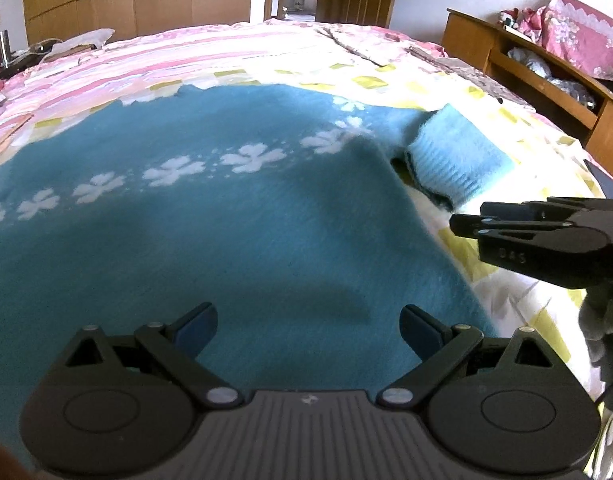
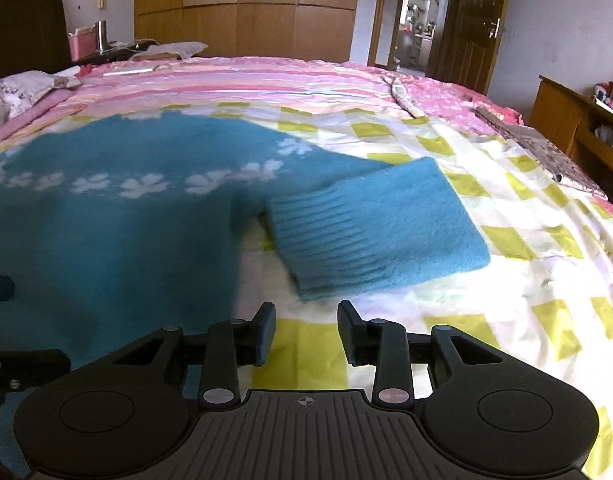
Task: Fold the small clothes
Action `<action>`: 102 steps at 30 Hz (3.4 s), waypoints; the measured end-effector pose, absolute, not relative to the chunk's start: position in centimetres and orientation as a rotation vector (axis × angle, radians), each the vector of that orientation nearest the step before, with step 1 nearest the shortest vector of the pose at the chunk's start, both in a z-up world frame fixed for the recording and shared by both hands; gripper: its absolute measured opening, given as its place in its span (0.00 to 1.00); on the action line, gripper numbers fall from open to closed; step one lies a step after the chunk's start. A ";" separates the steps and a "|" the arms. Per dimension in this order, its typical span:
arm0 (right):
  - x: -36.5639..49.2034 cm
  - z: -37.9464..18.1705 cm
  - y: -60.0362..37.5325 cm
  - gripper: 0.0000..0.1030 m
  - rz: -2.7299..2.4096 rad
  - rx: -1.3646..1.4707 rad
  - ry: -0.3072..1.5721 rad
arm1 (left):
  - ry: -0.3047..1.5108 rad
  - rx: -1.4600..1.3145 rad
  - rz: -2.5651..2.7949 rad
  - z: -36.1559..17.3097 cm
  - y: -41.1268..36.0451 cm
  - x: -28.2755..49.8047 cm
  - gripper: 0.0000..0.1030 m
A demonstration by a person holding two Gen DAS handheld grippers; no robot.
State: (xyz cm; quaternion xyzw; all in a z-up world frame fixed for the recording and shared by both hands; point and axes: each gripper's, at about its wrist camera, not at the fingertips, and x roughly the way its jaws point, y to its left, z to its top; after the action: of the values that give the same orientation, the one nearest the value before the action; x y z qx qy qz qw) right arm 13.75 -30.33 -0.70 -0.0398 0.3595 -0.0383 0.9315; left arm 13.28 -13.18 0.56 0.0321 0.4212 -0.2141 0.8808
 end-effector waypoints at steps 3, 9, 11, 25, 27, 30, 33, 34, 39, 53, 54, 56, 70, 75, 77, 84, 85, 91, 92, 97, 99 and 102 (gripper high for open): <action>14.0 -1.2 -30.3 0.40 -0.079 -0.098 0.716 | 0.881 0.056 -0.448 0.3 -13.6 13.6 0.99; 14.3 -2.1 -29.2 0.47 -0.092 -0.246 0.666 | 0.873 0.068 -0.457 0.1 -14.1 13.5 0.99; 14.7 -2.3 -29.1 0.47 -0.101 -0.279 0.654 | 0.872 0.070 -0.459 0.1 -14.1 13.4 0.99; 17.1 -2.8 -29.2 0.42 -0.140 -0.288 0.674 | 0.869 0.029 -0.466 0.2 -13.8 13.7 0.99; 17.2 -2.8 -29.1 0.42 -0.144 -0.289 0.673 | 0.867 0.029 -0.469 0.3 -14.0 13.9 0.99; 17.4 -2.6 -29.4 0.17 -0.137 -0.263 0.684 | 0.860 0.029 -0.473 0.6 -14.2 14.0 0.99; 17.4 -1.6 -30.1 0.06 -0.131 -0.182 0.682 | 0.858 0.032 -0.471 0.6 -14.1 13.8 0.99; 17.4 -1.2 -30.3 0.04 -0.132 -0.151 0.680 | 0.861 0.032 -0.470 0.5 -14.1 13.8 0.99; 17.0 1.6 -32.1 0.01 -0.144 0.000 0.649 | 0.862 0.028 -0.473 0.4 -14.0 13.8 0.99; 18.2 8.6 -33.9 0.01 0.005 0.497 0.585 | 0.810 -0.038 -0.463 1.9 -11.4 13.5 0.99; 18.4 8.8 -33.4 0.01 0.021 0.512 0.587 | 0.807 -0.045 -0.459 2.0 -10.9 13.5 0.99; 19.1 9.0 -32.4 0.01 0.048 0.539 0.595 | 0.801 -0.053 -0.451 2.0 -10.2 13.3 0.99; 23.8 7.4 -25.3 0.02 0.164 0.668 0.669 | 0.777 -0.046 -0.370 1.5 -4.0 12.7 0.99; 25.0 6.3 -22.6 0.02 0.183 0.683 0.699 | 0.783 -0.096 -0.337 0.7 -1.8 13.3 0.99; 25.5 6.0 -21.6 0.02 0.189 0.691 0.709 | 0.779 -0.103 -0.326 0.4 -1.1 13.5 0.99; 27.1 5.6 -18.4 0.02 0.234 0.715 0.713 | 0.757 -0.139 -0.287 0.3 1.5 14.3 0.99; 27.3 5.5 -17.9 0.02 0.244 0.717 0.713 | 0.755 -0.138 -0.283 0.2 1.7 14.4 0.99; 28.6 4.9 -14.8 0.02 0.291 0.720 0.737 | 0.750 -0.155 -0.260 0.1 3.0 14.9 0.99; 28.8 4.7 -14.2 0.02 0.299 0.718 0.743 | 0.752 -0.156 -0.253 0.0 3.1 15.0 0.99; 29.6 4.1 -12.3 0.02 0.325 0.714 0.769 | 0.752 -0.166 -0.223 -0.2 4.1 15.4 0.99; 29.9 3.9 -11.8 0.02 0.332 0.720 0.780 | 0.750 -0.176 -0.213 -0.2 4.5 15.6 0.99; 30.2 3.7 -11.0 0.02 0.348 0.718 0.792 | 0.747 -0.181 -0.203 -0.2 4.9 15.8 0.99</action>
State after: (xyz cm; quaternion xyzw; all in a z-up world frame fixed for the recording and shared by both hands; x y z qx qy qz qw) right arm 30.19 -10.99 3.71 0.3405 0.3756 0.1649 0.8460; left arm 15.76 4.86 -0.21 -0.0879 0.3636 -0.0990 0.9221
